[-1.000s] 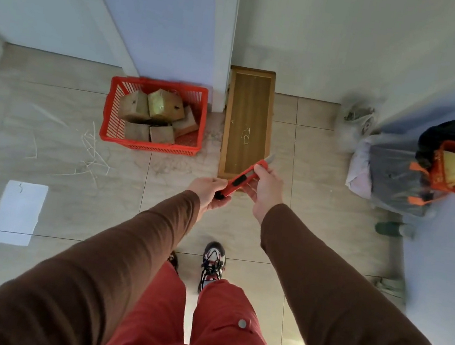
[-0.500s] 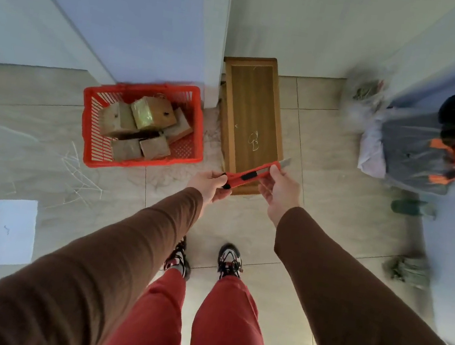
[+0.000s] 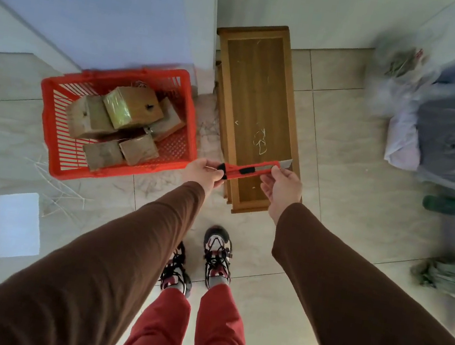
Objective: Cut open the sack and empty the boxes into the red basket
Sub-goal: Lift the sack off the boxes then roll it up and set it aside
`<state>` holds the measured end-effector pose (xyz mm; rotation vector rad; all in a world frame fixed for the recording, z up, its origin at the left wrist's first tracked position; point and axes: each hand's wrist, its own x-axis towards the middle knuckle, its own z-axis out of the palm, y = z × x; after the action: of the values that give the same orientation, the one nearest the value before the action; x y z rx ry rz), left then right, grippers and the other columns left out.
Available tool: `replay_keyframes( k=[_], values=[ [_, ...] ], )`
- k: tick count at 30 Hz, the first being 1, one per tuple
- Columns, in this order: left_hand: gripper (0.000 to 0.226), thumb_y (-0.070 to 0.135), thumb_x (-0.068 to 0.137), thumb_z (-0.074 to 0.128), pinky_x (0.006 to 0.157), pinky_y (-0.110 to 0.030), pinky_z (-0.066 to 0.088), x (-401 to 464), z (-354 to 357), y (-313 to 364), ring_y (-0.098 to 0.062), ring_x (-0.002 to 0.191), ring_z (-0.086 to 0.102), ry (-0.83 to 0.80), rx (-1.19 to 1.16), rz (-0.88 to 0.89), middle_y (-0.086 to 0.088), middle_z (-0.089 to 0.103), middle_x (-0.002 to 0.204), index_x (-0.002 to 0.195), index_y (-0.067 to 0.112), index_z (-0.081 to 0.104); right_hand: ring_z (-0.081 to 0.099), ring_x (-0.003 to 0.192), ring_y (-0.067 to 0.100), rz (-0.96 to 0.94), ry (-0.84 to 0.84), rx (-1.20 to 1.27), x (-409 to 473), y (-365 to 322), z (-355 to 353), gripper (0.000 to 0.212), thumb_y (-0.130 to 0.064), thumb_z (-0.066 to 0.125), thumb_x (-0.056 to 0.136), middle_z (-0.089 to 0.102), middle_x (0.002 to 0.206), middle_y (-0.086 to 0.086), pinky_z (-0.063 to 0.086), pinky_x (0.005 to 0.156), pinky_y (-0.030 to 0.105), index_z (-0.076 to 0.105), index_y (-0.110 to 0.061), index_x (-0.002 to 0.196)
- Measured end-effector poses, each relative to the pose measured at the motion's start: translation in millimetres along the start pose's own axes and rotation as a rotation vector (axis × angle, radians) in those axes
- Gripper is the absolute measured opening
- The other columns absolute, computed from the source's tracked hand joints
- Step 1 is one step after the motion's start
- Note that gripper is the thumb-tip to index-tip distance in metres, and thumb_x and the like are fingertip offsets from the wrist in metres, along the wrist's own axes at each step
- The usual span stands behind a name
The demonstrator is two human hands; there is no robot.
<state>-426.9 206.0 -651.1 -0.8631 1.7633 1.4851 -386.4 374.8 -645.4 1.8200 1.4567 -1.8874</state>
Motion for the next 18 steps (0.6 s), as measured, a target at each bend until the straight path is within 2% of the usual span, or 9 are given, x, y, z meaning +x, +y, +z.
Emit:
replay_keyframes(
  k=[3,6,11,14,18],
  values=[
    [0.017,-0.013,0.091,0.059,0.061,-0.018,0.058,21.5,10.3,-9.9,-0.029,0.088,0.067,0.006,-0.007,-0.021,-0.021,0.064,0.099,0.093,0.003,0.059,0.08,0.092,0.017,0.018,0.04,-0.031,22.6,5.6,3.1,0.015,-0.022,0.066,0.103,0.08,0.104,0.008,0.065,0.072,0.025,0.067,-0.016,0.117],
    [0.016,-0.012,0.091,0.06,0.064,-0.019,0.059,38.9,18.2,-18.8,-0.026,0.085,0.068,0.005,-0.008,-0.032,-0.016,0.065,0.095,0.096,0.003,0.06,0.08,0.085,0.015,0.034,0.071,-0.066,40.7,11.8,5.1,0.017,-0.024,0.068,0.102,0.081,0.101,0.007,0.064,0.065,0.022,0.069,-0.017,0.116],
    [0.024,-0.011,0.089,0.063,0.068,-0.023,0.06,54.7,24.8,-26.8,-0.021,0.079,0.07,0.017,0.026,-0.015,-0.009,0.067,0.084,0.082,0.012,0.059,0.081,0.076,0.012,0.061,0.11,-0.078,61.4,19.4,7.6,0.019,-0.025,0.072,0.099,0.08,0.097,0.005,0.065,0.066,0.024,0.069,-0.018,0.116],
    [0.025,-0.009,0.089,0.064,0.07,-0.025,0.061,58.6,26.7,-28.8,-0.019,0.077,0.071,0.035,0.063,-0.004,-0.01,0.067,0.085,0.082,0.014,0.059,0.08,0.071,0.011,0.078,0.125,-0.087,69.5,21.7,7.7,0.019,-0.024,0.072,0.099,0.08,0.095,0.005,0.067,0.069,0.027,0.069,-0.018,0.116],
    [0.021,-0.012,0.088,0.064,0.085,-0.038,0.062,59.5,27.8,-31.4,-0.028,0.089,0.073,0.023,0.097,0.004,-0.011,0.067,0.086,0.09,0.009,0.059,0.08,0.069,0.01,0.101,0.127,-0.104,74.0,21.8,6.6,0.016,-0.023,0.073,0.098,0.08,0.092,0.006,0.066,0.067,0.026,0.07,-0.017,0.113]
  ],
)
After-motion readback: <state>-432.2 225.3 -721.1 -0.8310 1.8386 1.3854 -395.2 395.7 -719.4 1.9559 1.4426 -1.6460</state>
